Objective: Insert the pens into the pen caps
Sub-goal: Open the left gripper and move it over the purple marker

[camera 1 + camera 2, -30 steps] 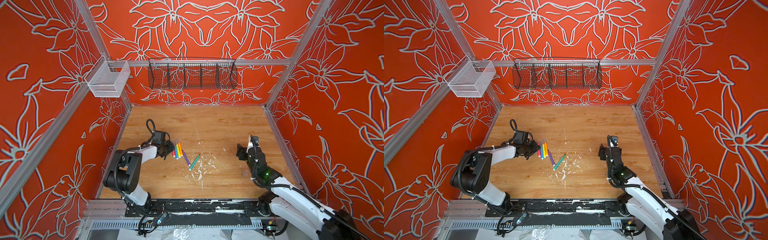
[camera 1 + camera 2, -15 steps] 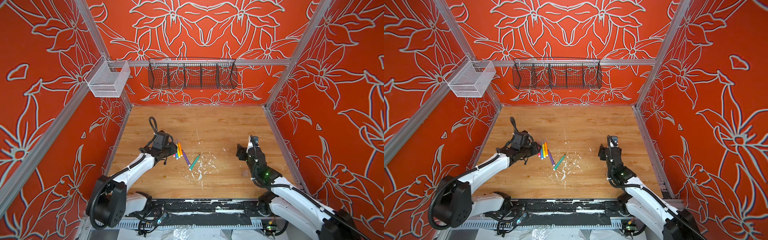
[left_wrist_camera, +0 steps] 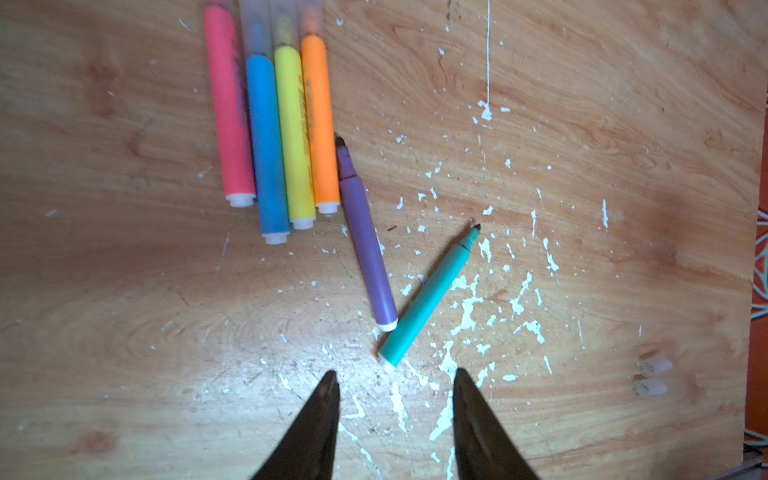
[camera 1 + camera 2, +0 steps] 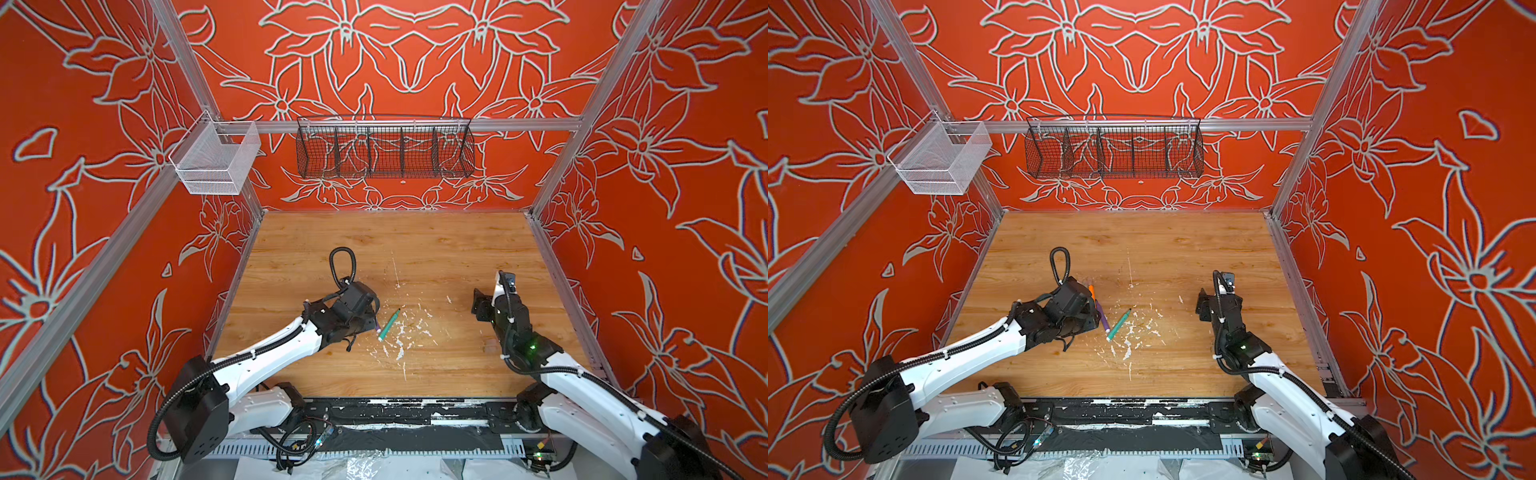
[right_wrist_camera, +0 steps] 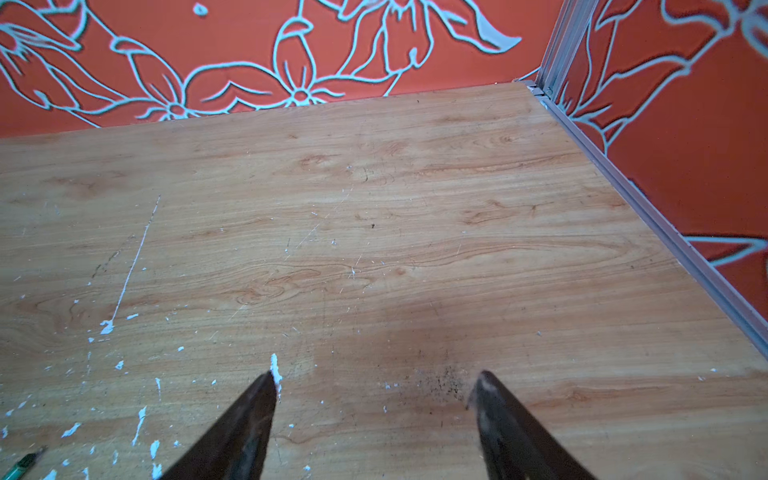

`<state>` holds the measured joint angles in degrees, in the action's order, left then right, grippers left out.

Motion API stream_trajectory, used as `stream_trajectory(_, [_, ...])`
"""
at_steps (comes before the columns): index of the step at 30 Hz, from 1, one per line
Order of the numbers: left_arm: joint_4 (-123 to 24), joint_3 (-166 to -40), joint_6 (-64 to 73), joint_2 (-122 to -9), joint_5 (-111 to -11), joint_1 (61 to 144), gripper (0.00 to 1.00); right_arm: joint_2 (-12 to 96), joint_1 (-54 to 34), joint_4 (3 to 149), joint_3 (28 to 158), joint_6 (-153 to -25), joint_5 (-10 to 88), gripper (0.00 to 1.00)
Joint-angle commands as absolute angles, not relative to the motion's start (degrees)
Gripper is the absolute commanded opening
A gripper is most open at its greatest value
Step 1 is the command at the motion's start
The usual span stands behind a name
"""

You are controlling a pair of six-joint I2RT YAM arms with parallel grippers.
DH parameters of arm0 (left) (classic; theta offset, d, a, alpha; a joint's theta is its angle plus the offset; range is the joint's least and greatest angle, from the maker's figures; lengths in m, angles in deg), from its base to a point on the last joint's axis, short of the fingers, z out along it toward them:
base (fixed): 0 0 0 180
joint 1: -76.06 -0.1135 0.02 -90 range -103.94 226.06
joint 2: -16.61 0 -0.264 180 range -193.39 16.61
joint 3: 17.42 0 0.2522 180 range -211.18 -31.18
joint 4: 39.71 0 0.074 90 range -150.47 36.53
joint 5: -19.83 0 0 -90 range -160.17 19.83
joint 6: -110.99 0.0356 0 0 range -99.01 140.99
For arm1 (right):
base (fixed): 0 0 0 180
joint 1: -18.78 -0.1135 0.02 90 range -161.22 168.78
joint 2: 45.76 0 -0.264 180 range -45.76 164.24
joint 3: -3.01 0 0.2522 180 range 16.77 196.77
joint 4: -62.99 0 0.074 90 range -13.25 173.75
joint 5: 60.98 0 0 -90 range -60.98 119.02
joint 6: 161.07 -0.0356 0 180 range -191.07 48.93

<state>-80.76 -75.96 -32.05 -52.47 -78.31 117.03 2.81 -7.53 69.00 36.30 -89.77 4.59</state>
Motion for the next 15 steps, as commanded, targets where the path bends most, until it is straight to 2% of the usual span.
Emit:
stream_trajectory(1, [-81.1,-78.2,-36.9,-56.4,-82.2,119.2,0.42,2.6,-7.3,68.3,35.9,-90.0,5.1,0.77])
stream_trajectory(15, [-83.6,-86.0,-40.2,-75.9,-87.2,119.6,0.41,2.8,-7.3,68.1,36.0,-89.7,5.7,0.77])
